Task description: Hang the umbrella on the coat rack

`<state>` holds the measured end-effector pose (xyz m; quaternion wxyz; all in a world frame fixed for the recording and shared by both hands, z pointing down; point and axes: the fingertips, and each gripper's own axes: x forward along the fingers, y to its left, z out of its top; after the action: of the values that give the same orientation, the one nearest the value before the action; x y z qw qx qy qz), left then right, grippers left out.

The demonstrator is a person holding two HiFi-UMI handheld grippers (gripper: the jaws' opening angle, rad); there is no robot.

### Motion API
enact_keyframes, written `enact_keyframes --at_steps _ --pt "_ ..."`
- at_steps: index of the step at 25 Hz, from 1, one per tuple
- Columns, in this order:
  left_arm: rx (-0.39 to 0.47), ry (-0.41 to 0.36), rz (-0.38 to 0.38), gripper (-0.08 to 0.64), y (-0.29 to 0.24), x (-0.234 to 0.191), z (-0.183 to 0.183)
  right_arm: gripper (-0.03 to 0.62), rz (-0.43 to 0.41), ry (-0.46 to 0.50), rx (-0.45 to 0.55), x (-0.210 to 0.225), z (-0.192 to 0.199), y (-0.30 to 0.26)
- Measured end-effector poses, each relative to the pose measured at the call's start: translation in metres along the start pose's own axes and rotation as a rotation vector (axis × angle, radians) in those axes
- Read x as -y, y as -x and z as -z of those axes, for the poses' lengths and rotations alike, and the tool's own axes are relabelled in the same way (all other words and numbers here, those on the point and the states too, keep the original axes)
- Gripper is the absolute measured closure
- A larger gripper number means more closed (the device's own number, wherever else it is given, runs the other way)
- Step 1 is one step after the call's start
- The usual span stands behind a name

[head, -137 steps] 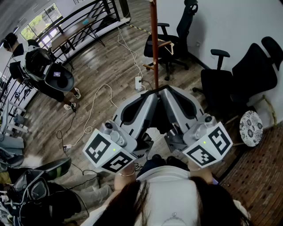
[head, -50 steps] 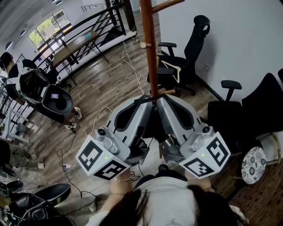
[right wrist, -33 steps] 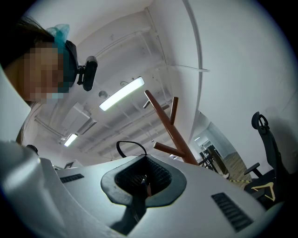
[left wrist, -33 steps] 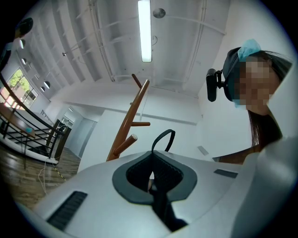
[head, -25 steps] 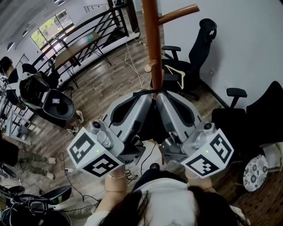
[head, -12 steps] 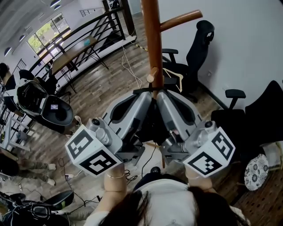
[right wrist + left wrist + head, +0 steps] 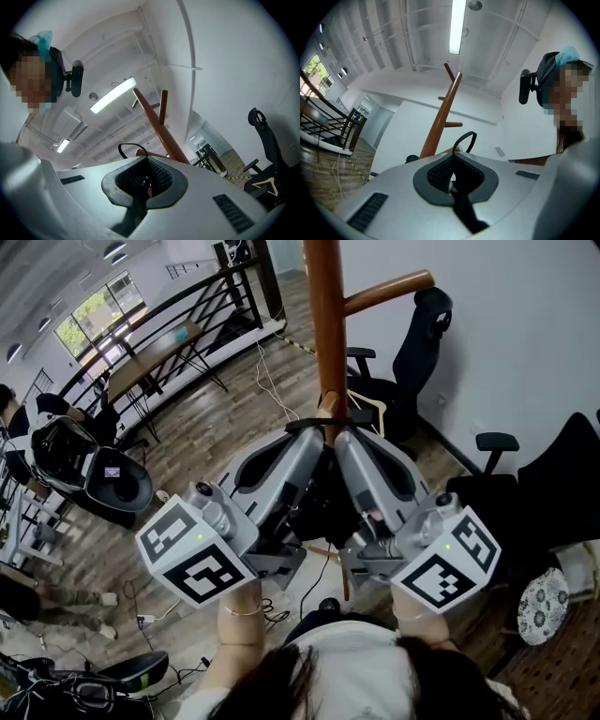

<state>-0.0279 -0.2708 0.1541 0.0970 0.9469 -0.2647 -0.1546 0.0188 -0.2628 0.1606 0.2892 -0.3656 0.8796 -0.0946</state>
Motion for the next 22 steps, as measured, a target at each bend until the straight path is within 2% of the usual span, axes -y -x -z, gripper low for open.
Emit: enact_keyframes --at_steps 12,22 --pt "-0.044 0.048 0.009 0.552 -0.021 -0.018 0.013 0.560 0.046 -0.036 -0.011 0.029 0.004 -0.004" --pt "-0.067 0.079 0.001 0.552 -0.022 -0.026 0.016 0.560 0.078 -0.036 -0.023 0.033 0.010 -0.009"
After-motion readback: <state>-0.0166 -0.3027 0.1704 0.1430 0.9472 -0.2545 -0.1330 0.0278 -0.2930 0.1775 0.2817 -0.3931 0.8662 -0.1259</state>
